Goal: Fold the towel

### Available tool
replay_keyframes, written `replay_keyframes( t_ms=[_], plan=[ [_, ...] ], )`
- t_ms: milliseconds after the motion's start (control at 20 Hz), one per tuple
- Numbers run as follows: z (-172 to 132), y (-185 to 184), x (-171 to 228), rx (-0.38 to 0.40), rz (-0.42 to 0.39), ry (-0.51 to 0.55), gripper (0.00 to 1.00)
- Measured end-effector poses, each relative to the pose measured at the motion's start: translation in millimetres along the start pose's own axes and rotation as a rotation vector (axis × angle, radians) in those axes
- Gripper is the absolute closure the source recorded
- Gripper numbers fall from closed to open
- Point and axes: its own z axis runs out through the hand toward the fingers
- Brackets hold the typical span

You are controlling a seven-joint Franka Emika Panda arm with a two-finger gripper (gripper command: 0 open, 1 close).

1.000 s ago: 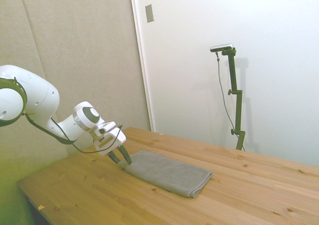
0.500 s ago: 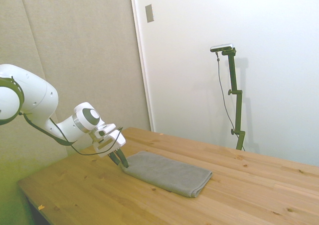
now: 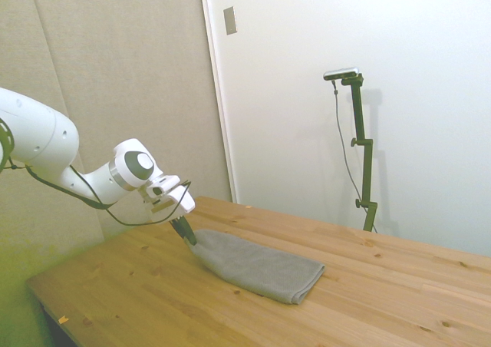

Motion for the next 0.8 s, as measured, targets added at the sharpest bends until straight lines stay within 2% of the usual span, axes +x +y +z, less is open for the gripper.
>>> replay_keyframes(
  t_ms=[150, 300, 800],
  plan=[
    [-29, 42, 55, 0.056, 0.085, -0.016, 1.00],
    [-36, 94, 104, 0.068, 0.155, -0.030, 1.00],
    [28, 214, 202, 0.093, 0.328, -0.118, 1.00]
  ],
)
